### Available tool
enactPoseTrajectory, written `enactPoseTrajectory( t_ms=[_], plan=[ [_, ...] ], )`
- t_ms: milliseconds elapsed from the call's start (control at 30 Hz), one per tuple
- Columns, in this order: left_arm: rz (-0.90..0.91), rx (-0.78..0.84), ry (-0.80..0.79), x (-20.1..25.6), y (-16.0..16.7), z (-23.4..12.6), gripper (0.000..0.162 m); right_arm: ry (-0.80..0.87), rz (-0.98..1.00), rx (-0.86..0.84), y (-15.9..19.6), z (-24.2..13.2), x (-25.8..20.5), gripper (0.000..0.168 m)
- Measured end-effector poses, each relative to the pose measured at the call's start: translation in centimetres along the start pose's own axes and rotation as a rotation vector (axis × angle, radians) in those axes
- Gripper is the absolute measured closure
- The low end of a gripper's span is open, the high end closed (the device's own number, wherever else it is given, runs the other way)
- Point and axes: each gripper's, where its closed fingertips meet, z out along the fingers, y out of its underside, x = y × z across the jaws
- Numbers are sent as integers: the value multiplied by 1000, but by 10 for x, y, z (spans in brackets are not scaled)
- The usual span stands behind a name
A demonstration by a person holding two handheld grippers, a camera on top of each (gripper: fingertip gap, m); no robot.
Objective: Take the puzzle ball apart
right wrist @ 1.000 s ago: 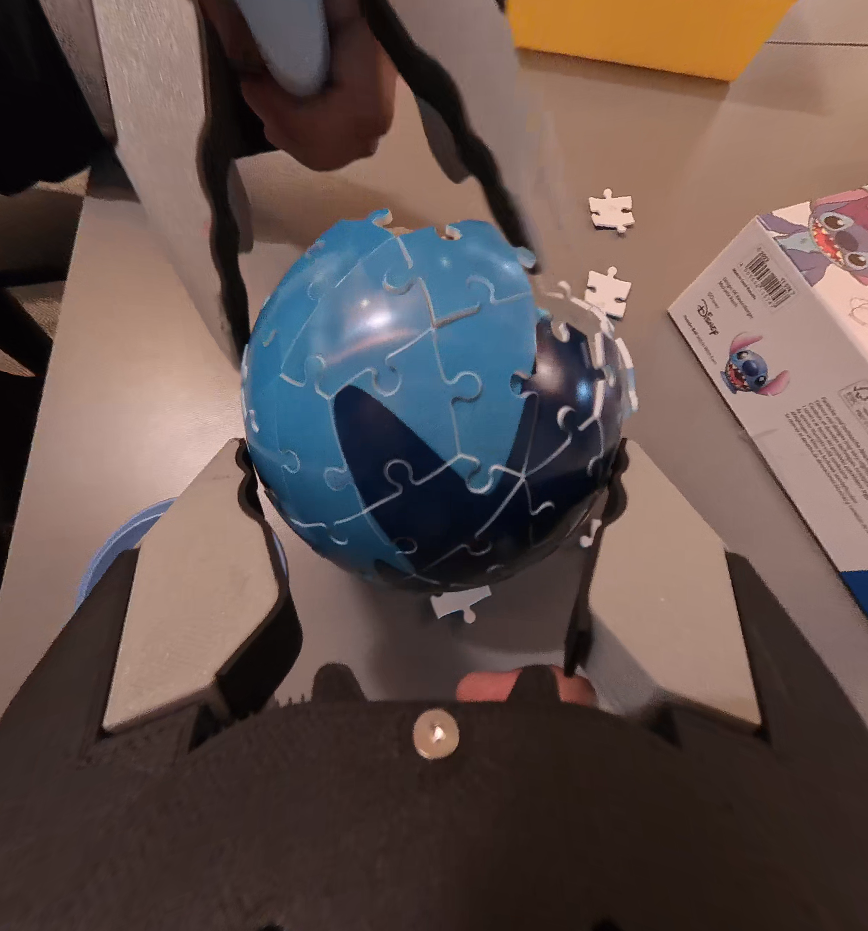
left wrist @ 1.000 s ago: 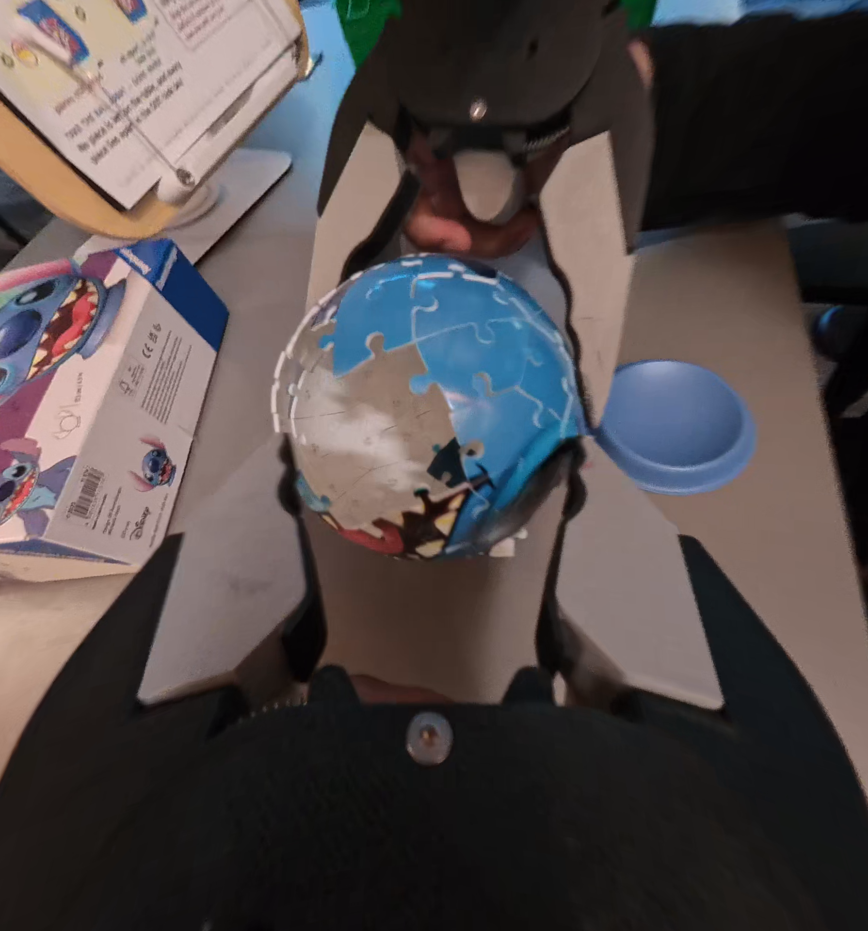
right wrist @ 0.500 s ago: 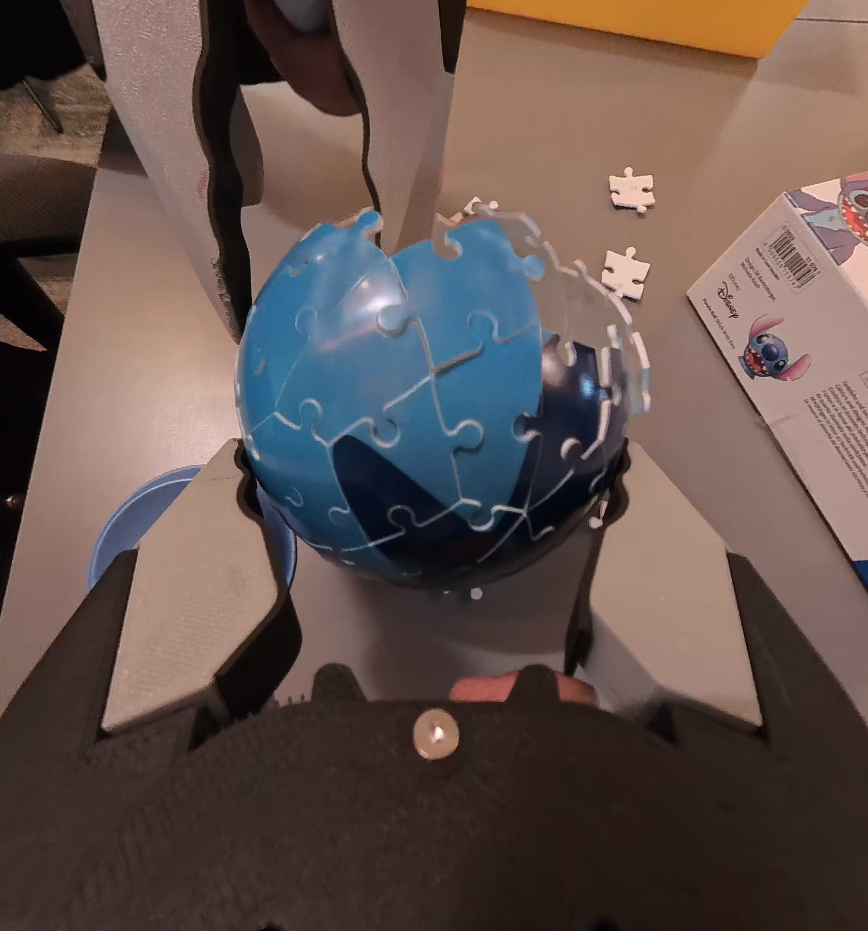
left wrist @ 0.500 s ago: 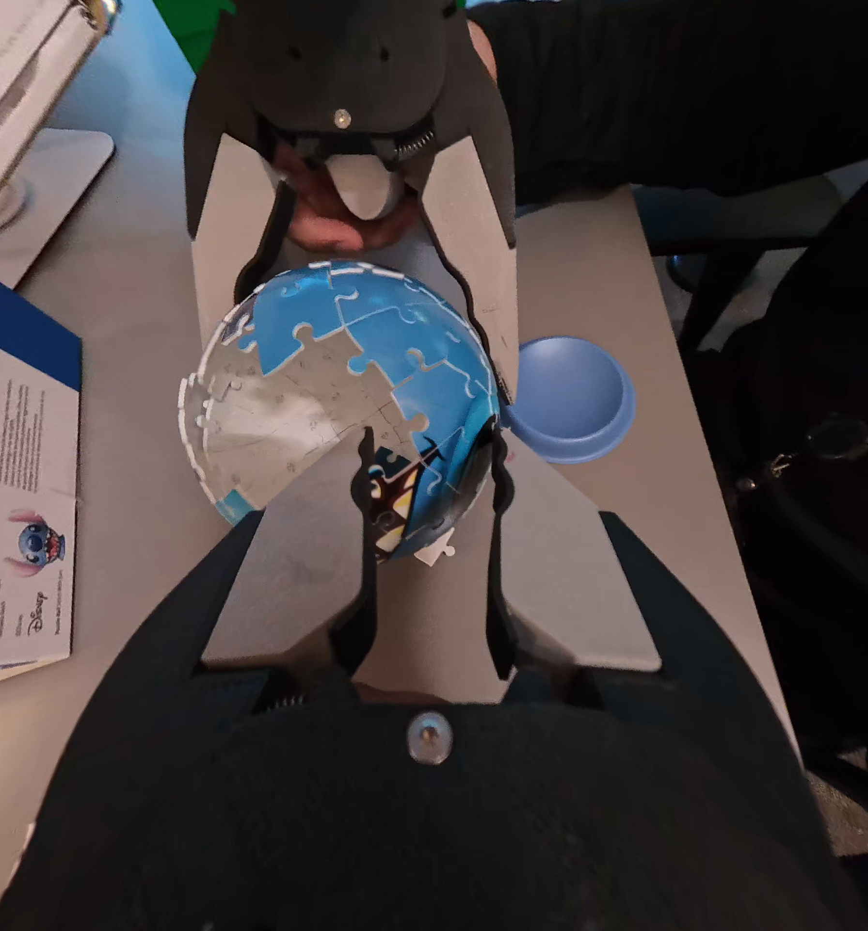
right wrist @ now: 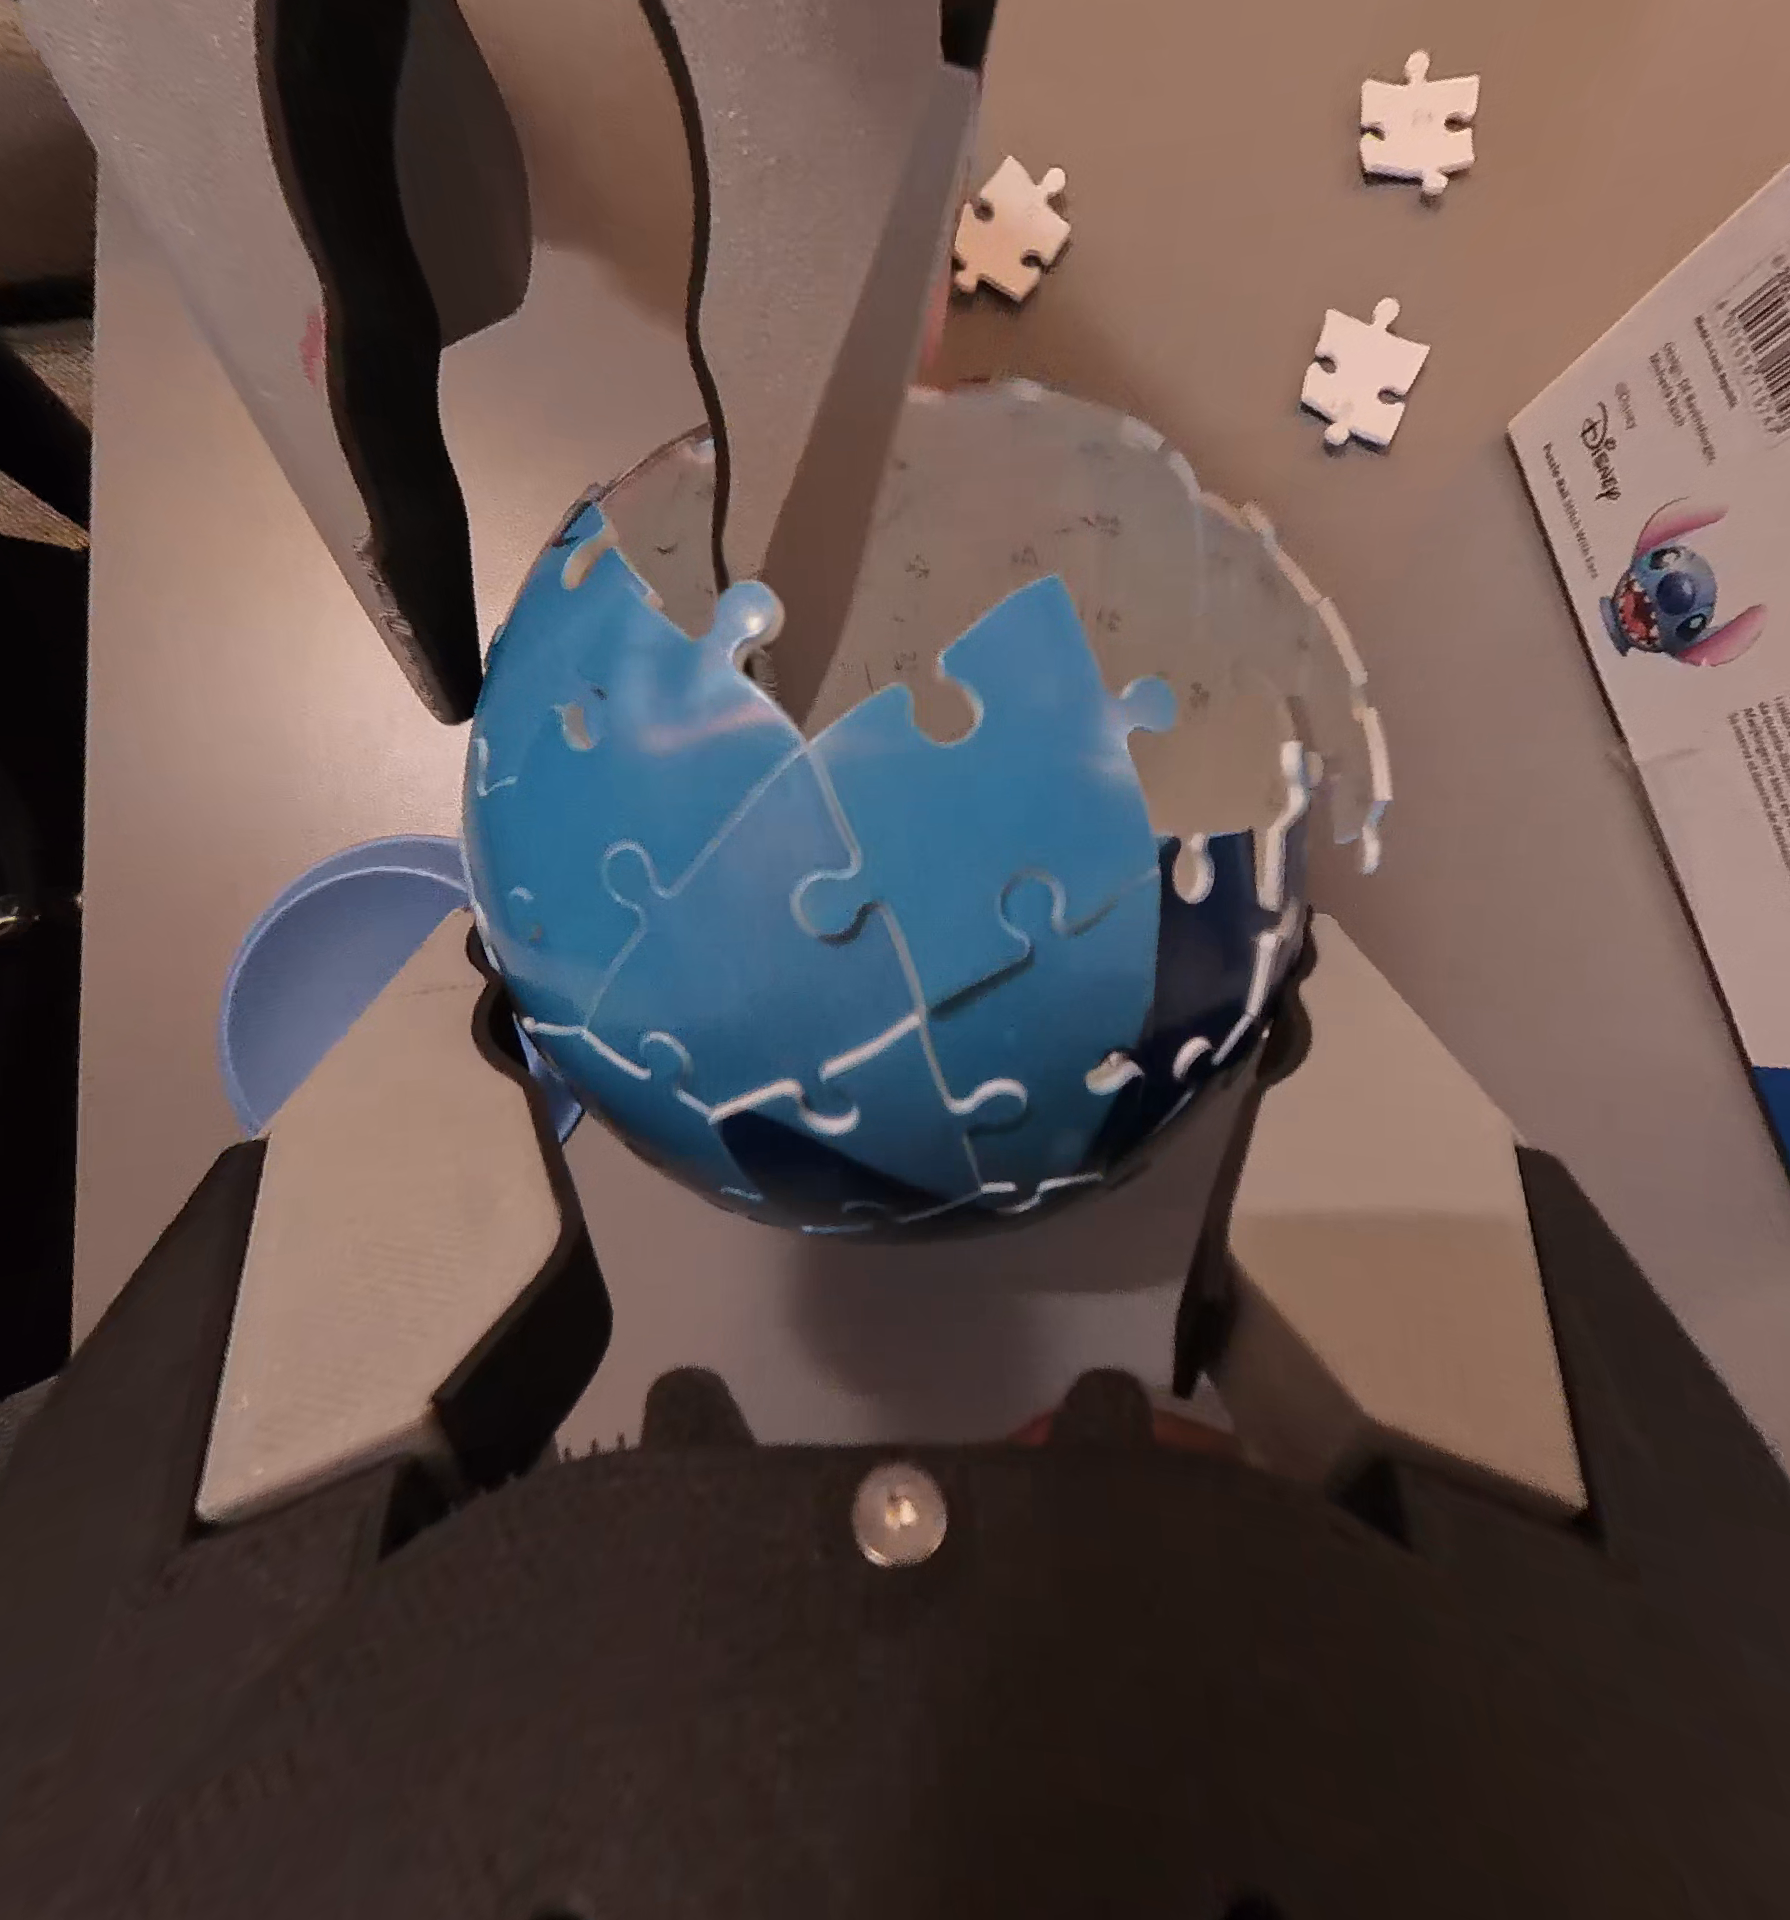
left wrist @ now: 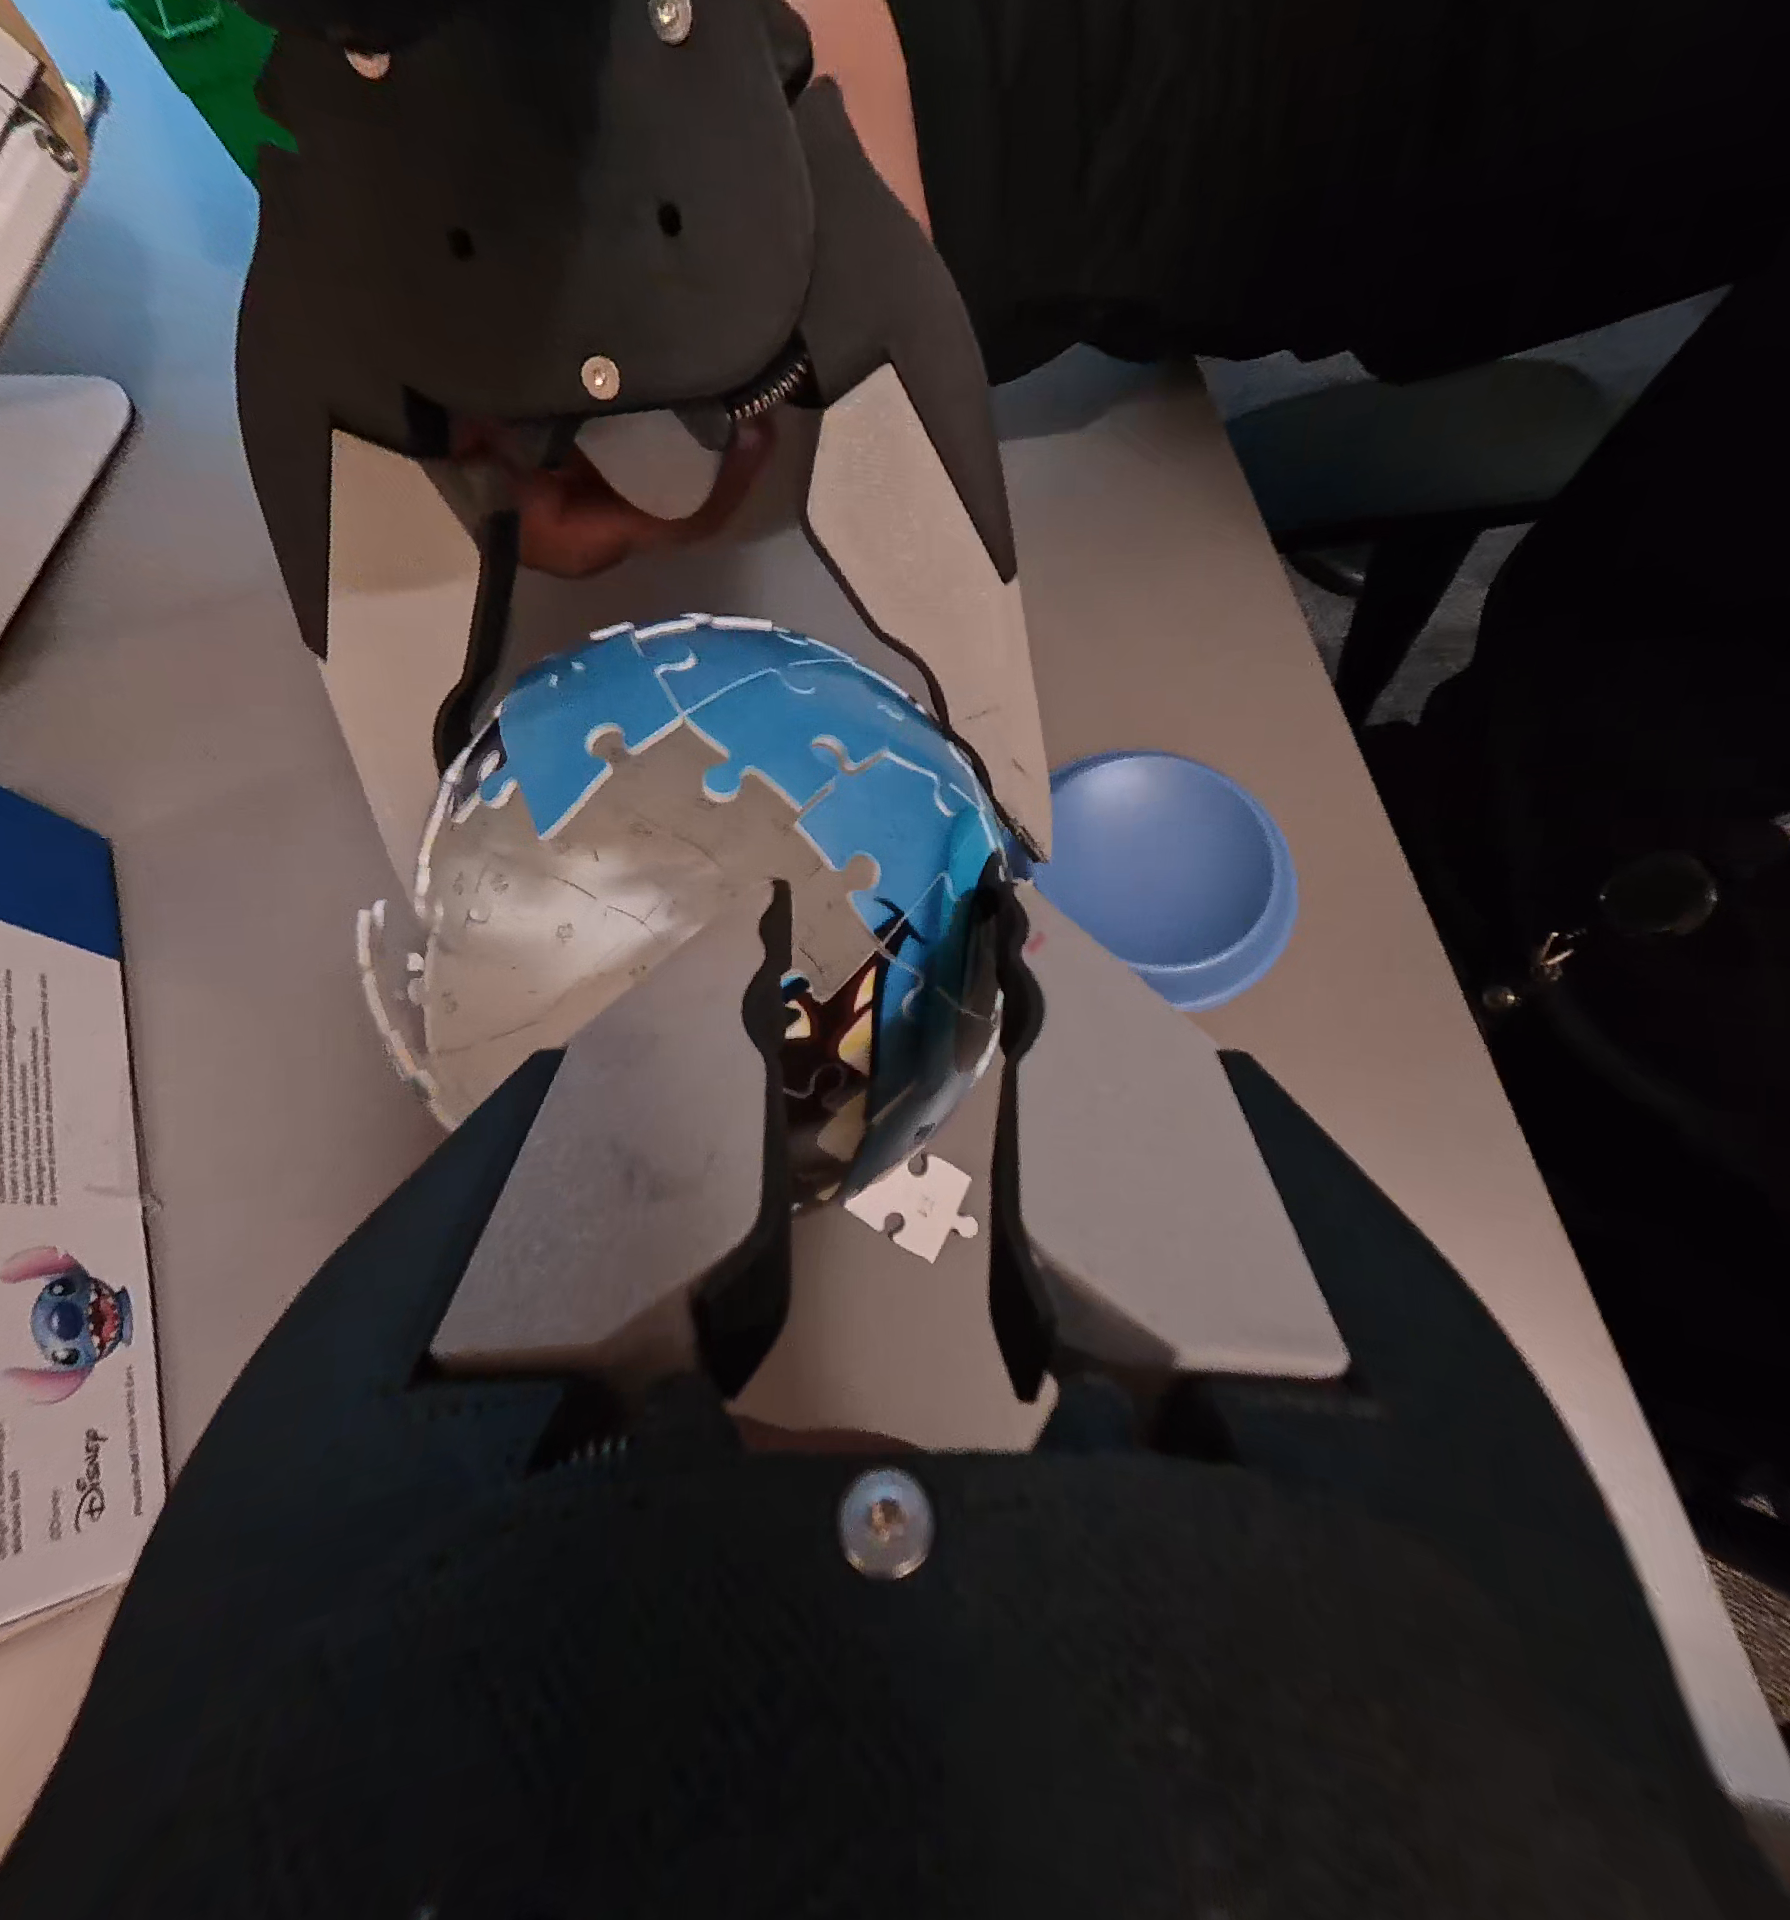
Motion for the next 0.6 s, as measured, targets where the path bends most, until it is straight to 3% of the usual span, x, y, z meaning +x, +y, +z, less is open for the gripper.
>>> enactPoseTrajectory(
  t_ms=[233,600],
  plan=[
    [-13,35,-33,0,0,-4,123,-1,26,83,0,-6,-1,31],
    [-38,112,-43,7,0,-14,125,-18,55,241,-25,-52,-8,82]
  ],
)
